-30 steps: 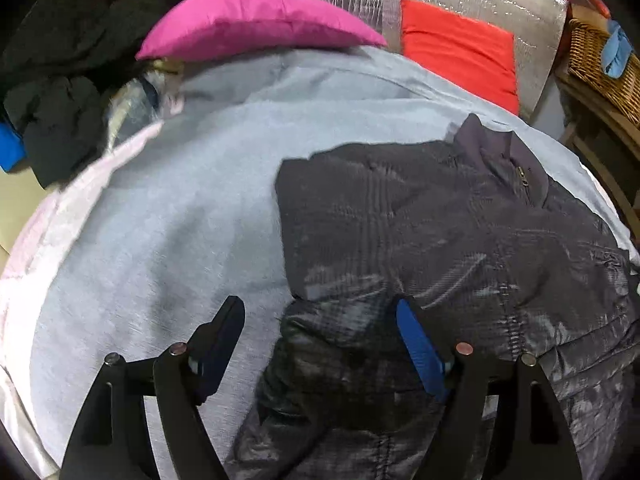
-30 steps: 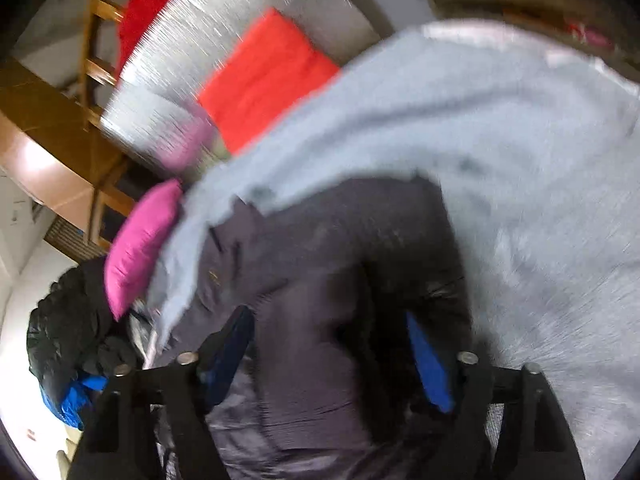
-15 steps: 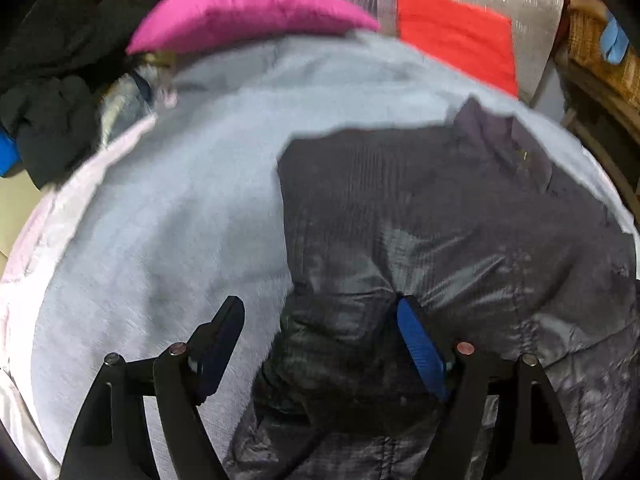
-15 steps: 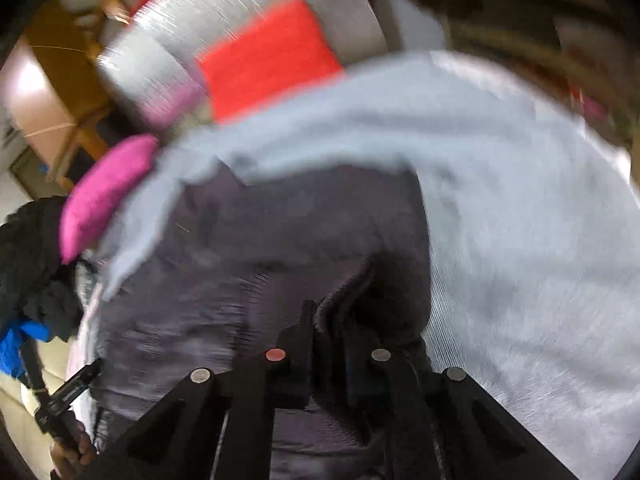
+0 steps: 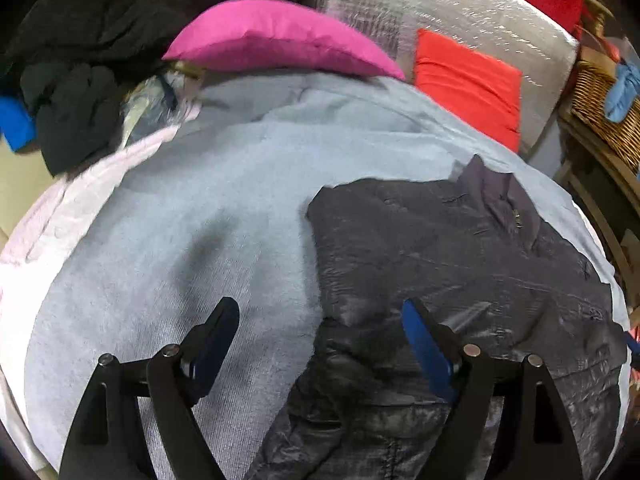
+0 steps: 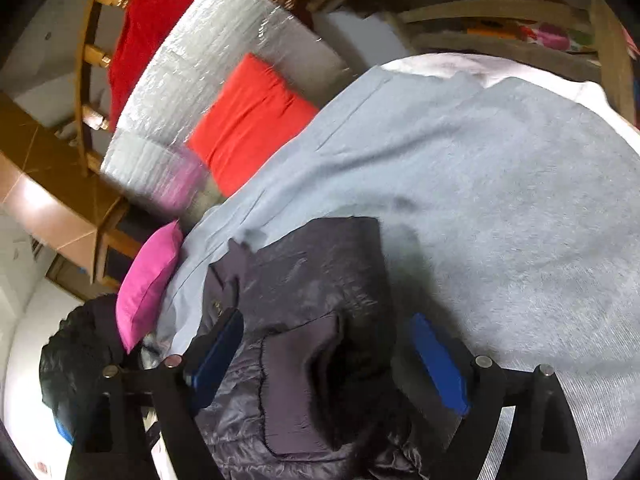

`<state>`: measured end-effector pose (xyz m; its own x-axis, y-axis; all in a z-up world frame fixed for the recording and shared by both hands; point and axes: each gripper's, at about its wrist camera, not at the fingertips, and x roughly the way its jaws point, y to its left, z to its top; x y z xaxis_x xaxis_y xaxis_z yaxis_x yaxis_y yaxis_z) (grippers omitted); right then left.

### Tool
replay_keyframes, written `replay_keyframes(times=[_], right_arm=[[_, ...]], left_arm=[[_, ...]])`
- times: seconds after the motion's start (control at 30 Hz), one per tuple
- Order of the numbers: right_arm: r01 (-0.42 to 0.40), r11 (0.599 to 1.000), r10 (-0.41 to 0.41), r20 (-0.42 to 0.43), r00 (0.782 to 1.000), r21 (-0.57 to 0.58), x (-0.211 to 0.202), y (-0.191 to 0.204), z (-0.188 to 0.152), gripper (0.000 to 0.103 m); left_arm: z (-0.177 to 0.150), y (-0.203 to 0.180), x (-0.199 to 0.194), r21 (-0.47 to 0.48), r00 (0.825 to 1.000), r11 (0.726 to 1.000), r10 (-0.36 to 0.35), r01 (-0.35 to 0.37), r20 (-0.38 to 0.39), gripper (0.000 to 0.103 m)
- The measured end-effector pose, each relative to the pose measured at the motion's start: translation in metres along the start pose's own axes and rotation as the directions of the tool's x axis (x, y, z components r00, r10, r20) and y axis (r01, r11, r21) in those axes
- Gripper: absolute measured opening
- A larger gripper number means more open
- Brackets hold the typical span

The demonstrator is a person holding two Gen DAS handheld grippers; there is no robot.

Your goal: Fold large clothes

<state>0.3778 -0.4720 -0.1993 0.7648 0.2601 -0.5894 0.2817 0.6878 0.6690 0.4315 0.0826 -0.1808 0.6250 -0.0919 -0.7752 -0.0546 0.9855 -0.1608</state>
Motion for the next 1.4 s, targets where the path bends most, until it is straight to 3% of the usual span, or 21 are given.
replay_keyframes(times=[0.2,0.27,0.3,0.33,0.37,0.47,0.57,0.67,0.83,0.9,0.93,1.1,1.4], right_arm=[[0.066,0.997,-0.072,-0.145,0.987,-0.049,0.053,0.002,-0.010,0.085],[0.072,0.995,-0.085,-0.188,0.978,-0.075,0.065,0.004,-0.018,0.054],[0.087,0.990,-0.105,-0.172,0.980,-0.107,0.066,0.008,-0.021,0.053],[0.103,0.981,-0.126,-0.140,0.982,-0.164,0.061,0.017,-0.024,0.042],[0.118,0.970,-0.144,-0.109,0.984,-0.213,0.057,0.026,-0.027,0.038],[0.100,0.957,-0.107,-0.011,0.994,-0.274,0.030,0.046,-0.032,0.031],[0.131,0.940,-0.133,0.016,0.991,-0.314,0.028,0.051,-0.035,0.031],[0.187,0.953,-0.215,-0.100,0.972,-0.237,0.061,0.023,-0.037,0.031],[0.135,0.977,-0.155,-0.118,0.981,-0.164,0.050,0.016,-0.032,0.035],[0.145,0.978,-0.165,-0.129,0.978,-0.152,0.045,0.017,-0.033,0.050],[0.142,0.980,-0.161,-0.130,0.978,-0.139,0.039,0.015,-0.032,0.070],[0.120,0.986,-0.129,-0.069,0.989,-0.116,0.018,0.019,-0.026,0.072],[0.135,0.987,-0.148,-0.158,0.976,-0.088,0.056,0.007,-0.032,0.073]], left_arm=[[-0.003,0.008,0.021,-0.067,0.994,0.997,-0.053,0.047,-0.098,0.084],[-0.006,0.007,0.024,-0.076,0.993,0.996,-0.057,0.050,-0.103,0.084],[-0.007,0.007,0.026,-0.081,0.993,0.995,-0.063,0.055,-0.104,0.084],[-0.007,0.006,0.027,-0.088,0.991,0.994,-0.075,0.066,-0.106,0.084],[-0.008,0.005,0.028,-0.093,0.990,0.993,-0.087,0.078,-0.106,0.083],[-0.009,-0.006,0.026,-0.063,0.989,0.992,-0.112,0.106,-0.096,0.069],[-0.009,-0.020,0.026,0.026,0.996,0.999,-0.036,0.038,-0.083,0.070],[-0.013,-0.025,0.034,0.061,0.994,0.998,0.001,0.005,-0.108,0.075],[-0.016,-0.031,0.028,0.121,0.995,0.991,0.062,-0.052,-0.075,0.077],[-0.018,-0.036,0.024,0.152,0.995,0.985,0.087,-0.078,-0.056,0.077],[-0.019,-0.039,0.021,0.169,0.994,0.981,0.103,-0.094,-0.044,0.077],[-0.019,-0.044,0.010,0.223,0.990,0.965,0.139,-0.137,0.005,0.076],[-0.017,-0.044,0.006,0.217,0.990,0.966,0.142,-0.144,0.026,0.076]])
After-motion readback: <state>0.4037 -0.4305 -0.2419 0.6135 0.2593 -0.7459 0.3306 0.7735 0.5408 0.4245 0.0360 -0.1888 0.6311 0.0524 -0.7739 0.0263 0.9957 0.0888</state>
